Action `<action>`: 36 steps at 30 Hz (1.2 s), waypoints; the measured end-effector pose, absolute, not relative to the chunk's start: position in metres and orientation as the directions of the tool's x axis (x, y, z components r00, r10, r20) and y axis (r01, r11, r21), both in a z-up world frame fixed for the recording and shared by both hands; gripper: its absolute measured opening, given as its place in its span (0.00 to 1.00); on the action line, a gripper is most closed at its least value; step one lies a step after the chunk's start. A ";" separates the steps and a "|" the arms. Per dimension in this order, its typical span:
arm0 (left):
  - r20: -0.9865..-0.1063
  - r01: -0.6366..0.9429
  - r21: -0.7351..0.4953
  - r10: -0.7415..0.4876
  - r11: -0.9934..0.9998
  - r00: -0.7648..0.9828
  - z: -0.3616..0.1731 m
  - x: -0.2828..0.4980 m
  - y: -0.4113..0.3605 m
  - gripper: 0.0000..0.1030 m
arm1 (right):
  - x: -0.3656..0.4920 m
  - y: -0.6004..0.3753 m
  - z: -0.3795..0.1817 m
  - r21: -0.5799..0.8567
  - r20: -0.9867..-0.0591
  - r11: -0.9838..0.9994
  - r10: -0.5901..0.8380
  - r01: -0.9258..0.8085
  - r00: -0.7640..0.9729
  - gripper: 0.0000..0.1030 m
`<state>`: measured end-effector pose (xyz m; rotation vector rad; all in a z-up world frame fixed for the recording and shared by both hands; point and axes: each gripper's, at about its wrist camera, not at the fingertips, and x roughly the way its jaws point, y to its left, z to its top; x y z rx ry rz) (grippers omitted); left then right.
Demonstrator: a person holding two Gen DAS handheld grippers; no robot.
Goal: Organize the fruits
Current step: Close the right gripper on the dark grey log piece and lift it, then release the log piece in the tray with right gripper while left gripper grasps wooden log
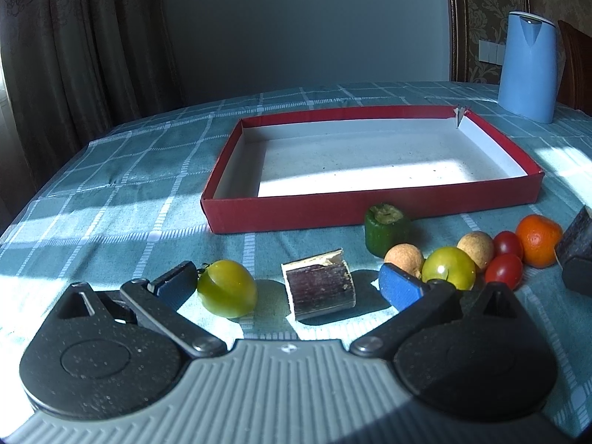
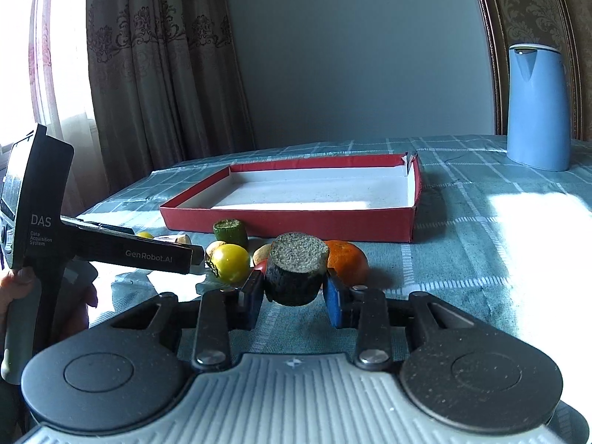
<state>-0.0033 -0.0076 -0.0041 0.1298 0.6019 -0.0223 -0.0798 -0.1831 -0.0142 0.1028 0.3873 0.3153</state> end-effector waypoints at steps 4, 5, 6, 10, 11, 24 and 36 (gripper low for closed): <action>-0.562 0.066 0.118 0.012 0.991 0.827 -0.004 -0.004 -0.009 1.00 | -0.068 -0.189 0.002 0.146 -0.326 0.949 0.312 -0.279 0.892 0.32; -0.557 0.067 0.120 0.012 0.990 0.830 -0.004 -0.005 -0.009 0.97 | -0.063 -0.190 0.006 0.147 -0.320 0.950 0.308 -0.274 0.896 0.32; -0.546 0.065 0.124 0.013 0.990 0.838 -0.004 -0.007 -0.009 0.92 | -0.058 -0.190 0.010 0.145 -0.318 0.951 0.306 -0.273 0.897 0.32; -0.518 0.075 0.137 0.007 0.988 0.855 -0.001 -0.012 -0.012 0.84 | -0.025 -0.187 0.027 0.120 -0.313 0.957 0.288 -0.263 0.905 0.33; -0.515 0.073 0.141 0.011 0.987 0.857 -0.001 -0.013 -0.012 0.82 | -0.018 -0.185 0.030 0.111 -0.311 0.960 0.280 -0.257 0.908 0.33; -0.469 0.117 0.189 -0.015 0.975 0.883 0.000 -0.022 -0.022 0.52 | 0.080 -0.178 0.010 0.070 -0.428 0.981 0.195 -0.182 0.883 0.33; -0.457 0.131 0.190 -0.031 0.973 0.889 0.000 -0.024 -0.023 0.35 | 0.091 -0.178 0.001 0.054 -0.471 0.984 0.173 -0.167 0.865 0.33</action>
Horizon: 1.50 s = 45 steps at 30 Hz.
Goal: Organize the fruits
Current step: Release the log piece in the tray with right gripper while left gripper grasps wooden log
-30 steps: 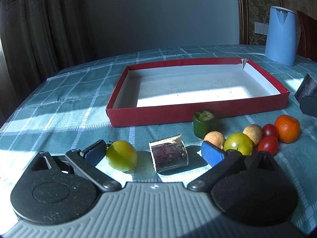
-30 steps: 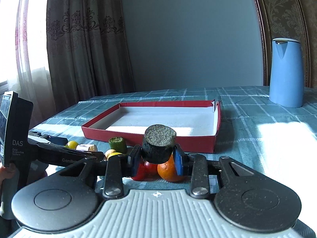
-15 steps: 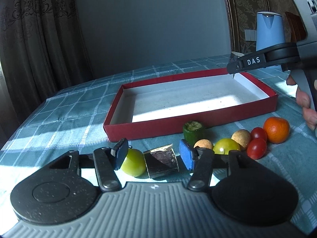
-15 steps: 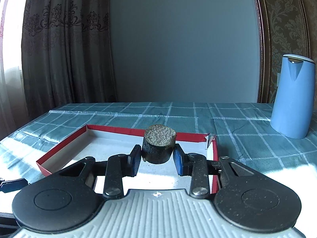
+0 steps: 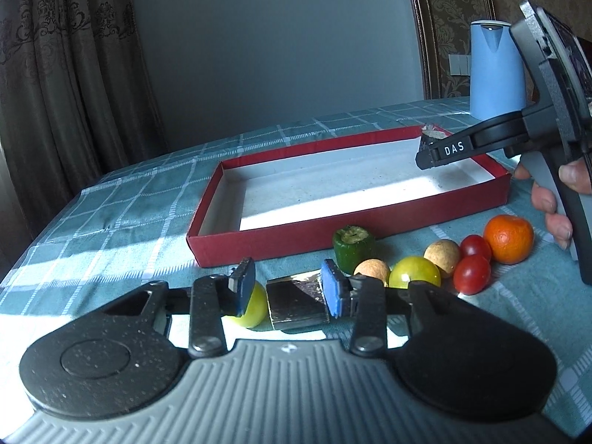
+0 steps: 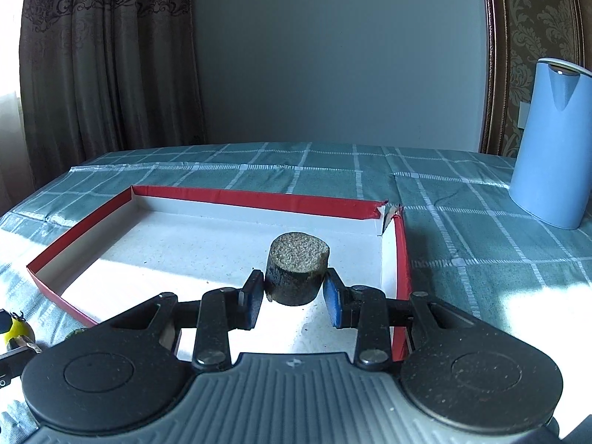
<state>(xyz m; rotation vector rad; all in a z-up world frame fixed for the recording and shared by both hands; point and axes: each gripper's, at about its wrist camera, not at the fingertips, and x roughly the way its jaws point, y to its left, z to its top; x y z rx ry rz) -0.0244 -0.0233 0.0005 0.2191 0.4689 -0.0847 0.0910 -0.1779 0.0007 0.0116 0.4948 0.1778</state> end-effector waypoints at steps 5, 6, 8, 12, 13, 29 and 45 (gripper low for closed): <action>-0.441 0.164 0.186 -0.067 0.969 0.895 0.002 -0.034 -0.025 0.36 | 0.091 -0.180 0.002 0.058 -0.468 0.984 0.175 -0.167 0.866 0.33; -0.455 0.174 0.192 -0.069 0.966 0.888 0.000 -0.034 -0.026 0.37 | 0.091 -0.180 0.002 0.058 -0.468 0.984 0.174 -0.167 0.866 0.33; -0.457 0.160 0.227 -0.040 0.961 0.889 -0.003 -0.034 -0.031 0.38 | 0.092 -0.180 0.001 0.057 -0.472 0.984 0.173 -0.166 0.864 0.33; -0.468 0.163 0.238 -0.034 0.957 0.883 -0.005 -0.031 -0.033 0.42 | 0.093 -0.179 0.001 0.056 -0.471 0.984 0.174 -0.167 0.865 0.33; -0.469 0.170 0.238 -0.040 0.956 0.883 -0.005 -0.031 -0.034 0.42 | 0.093 -0.179 0.001 0.053 -0.472 0.984 0.172 -0.167 0.864 0.33; -0.555 0.197 0.221 -0.043 0.955 0.831 -0.010 -0.021 -0.032 0.40 | 0.098 -0.177 -0.004 0.038 -0.491 0.985 0.163 -0.166 0.856 0.33; -0.531 0.161 0.162 -0.051 0.974 0.846 0.001 -0.026 -0.022 0.30 | 0.104 -0.179 -0.009 0.042 -0.533 0.985 0.164 -0.168 0.830 0.68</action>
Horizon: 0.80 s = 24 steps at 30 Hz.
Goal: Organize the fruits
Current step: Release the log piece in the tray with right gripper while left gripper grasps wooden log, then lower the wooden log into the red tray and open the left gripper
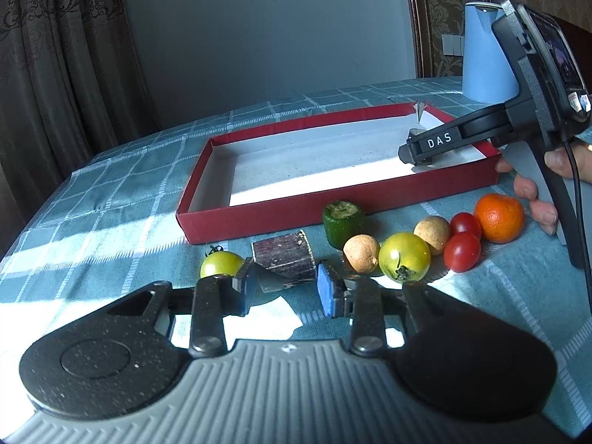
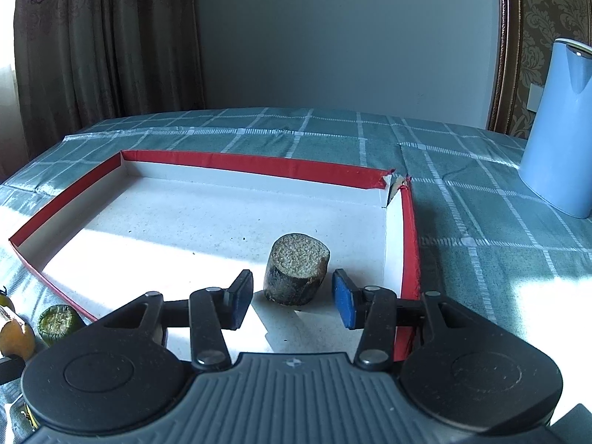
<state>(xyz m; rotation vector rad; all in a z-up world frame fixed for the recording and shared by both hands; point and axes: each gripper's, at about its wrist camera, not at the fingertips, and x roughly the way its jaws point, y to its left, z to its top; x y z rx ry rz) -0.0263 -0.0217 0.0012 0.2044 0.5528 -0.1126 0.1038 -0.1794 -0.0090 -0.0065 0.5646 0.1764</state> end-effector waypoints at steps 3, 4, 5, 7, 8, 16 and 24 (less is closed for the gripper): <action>-0.513 0.166 0.139 -0.072 0.976 0.855 0.012 -0.029 -0.019 0.30 | 0.090 -0.191 0.004 0.077 -0.459 0.985 0.172 -0.153 0.872 0.72; -0.504 0.168 0.135 -0.078 0.977 0.860 0.017 -0.029 -0.019 0.30 | 0.087 -0.196 0.008 0.089 -0.438 0.987 0.161 -0.135 0.885 0.72; -0.497 0.167 0.132 -0.081 0.977 0.864 0.021 -0.028 -0.019 0.30 | 0.084 -0.201 0.012 0.100 -0.420 0.989 0.140 -0.107 0.897 0.72; -0.484 0.164 0.144 -0.075 0.976 0.872 0.028 -0.023 -0.021 0.30 | 0.081 -0.215 0.018 0.147 -0.395 0.988 0.102 -0.047 0.913 0.72; -0.477 0.157 0.151 -0.067 0.976 0.876 0.030 -0.020 -0.022 0.30 | 0.080 -0.223 0.020 0.182 -0.385 0.983 0.092 -0.023 0.918 0.72; -0.497 0.105 0.160 -0.012 0.982 0.868 0.035 0.054 -0.032 0.31 | 0.090 -0.262 0.014 0.339 -0.422 0.934 0.044 0.113 0.906 0.72; -0.585 0.046 0.155 0.054 0.987 0.809 0.012 0.114 -0.022 0.32 | 0.097 -0.254 0.004 0.348 -0.495 0.932 0.093 0.099 0.864 0.72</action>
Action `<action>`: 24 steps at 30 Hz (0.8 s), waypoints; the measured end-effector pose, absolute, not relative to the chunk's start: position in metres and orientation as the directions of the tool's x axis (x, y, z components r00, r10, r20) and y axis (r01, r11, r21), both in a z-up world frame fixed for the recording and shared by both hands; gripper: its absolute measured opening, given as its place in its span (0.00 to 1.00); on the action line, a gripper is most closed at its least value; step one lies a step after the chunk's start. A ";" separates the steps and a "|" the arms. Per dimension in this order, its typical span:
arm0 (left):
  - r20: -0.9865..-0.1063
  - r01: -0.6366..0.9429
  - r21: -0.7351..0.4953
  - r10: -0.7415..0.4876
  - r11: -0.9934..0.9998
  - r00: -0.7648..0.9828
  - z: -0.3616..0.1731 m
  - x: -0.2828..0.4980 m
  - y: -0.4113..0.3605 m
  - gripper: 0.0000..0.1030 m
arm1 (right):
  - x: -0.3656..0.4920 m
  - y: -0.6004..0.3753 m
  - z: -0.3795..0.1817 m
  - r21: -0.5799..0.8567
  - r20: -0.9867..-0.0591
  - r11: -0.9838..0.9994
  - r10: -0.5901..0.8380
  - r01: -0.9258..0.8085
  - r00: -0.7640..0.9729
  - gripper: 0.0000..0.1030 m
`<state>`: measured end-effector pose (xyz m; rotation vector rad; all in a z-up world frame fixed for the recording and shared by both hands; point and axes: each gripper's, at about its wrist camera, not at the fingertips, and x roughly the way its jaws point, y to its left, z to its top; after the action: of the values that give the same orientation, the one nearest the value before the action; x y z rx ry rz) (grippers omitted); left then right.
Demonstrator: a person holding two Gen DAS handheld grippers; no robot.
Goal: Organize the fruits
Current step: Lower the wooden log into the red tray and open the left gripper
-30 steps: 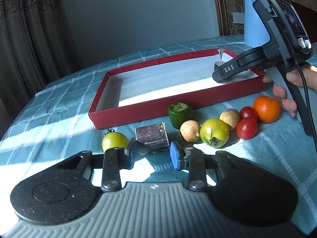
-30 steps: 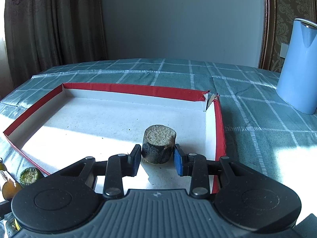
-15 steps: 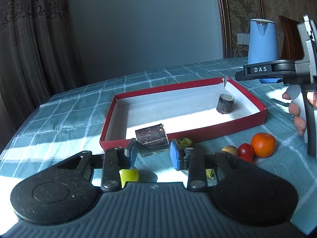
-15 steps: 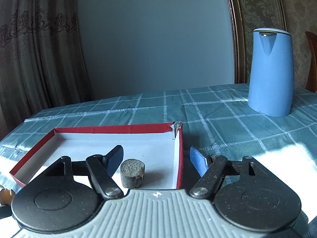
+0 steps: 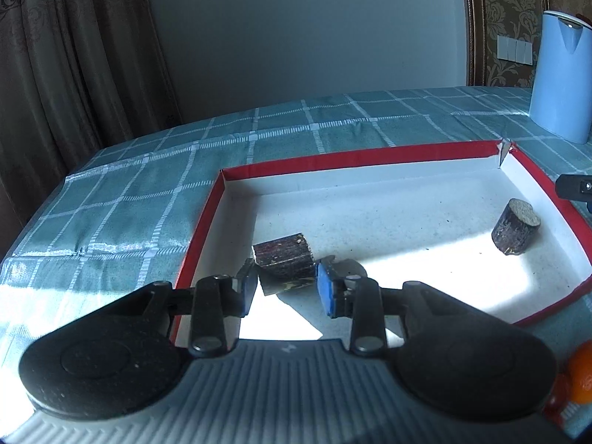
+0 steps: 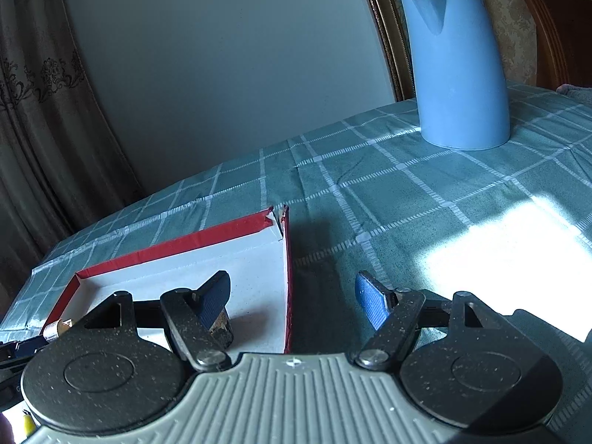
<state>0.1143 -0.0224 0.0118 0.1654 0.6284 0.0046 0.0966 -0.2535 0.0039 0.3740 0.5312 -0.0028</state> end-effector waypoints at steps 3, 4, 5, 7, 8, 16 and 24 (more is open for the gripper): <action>-0.579 0.041 0.159 0.060 0.986 0.813 0.008 0.114 -0.020 0.32 | 0.097 -0.249 0.002 0.333 -0.500 0.938 0.089 0.096 0.861 0.72; -0.575 0.039 0.161 0.061 0.986 0.816 0.008 0.112 -0.020 0.34 | 0.097 -0.248 0.002 0.324 -0.501 0.941 0.086 0.094 0.861 0.72; -0.569 0.035 0.165 0.066 0.986 0.820 0.008 0.109 -0.019 0.43 | 0.098 -0.247 0.002 0.318 -0.503 0.944 0.085 0.093 0.860 0.72; -0.546 0.019 0.171 0.079 0.985 0.834 0.008 0.100 -0.016 0.50 | 0.098 -0.247 0.001 0.317 -0.504 0.944 0.085 0.093 0.859 0.72; -0.530 0.012 0.180 0.087 0.984 0.844 0.010 0.091 -0.014 0.51 | 0.098 -0.247 0.000 0.319 -0.507 0.943 0.086 0.094 0.858 0.72; -0.492 -0.084 0.052 0.098 0.995 0.865 0.015 0.034 0.029 0.75 | 0.100 -0.244 -0.006 0.316 -0.540 0.945 0.107 0.084 0.835 0.72; -0.498 -0.099 0.022 0.097 0.995 0.862 0.008 -0.005 0.052 0.88 | 0.099 -0.242 -0.008 0.305 -0.550 0.949 0.102 0.086 0.829 0.77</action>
<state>-0.0048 0.0516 0.0079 -0.0045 0.5217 0.1029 0.0994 -0.2416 -0.0083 0.3270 0.5966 0.0084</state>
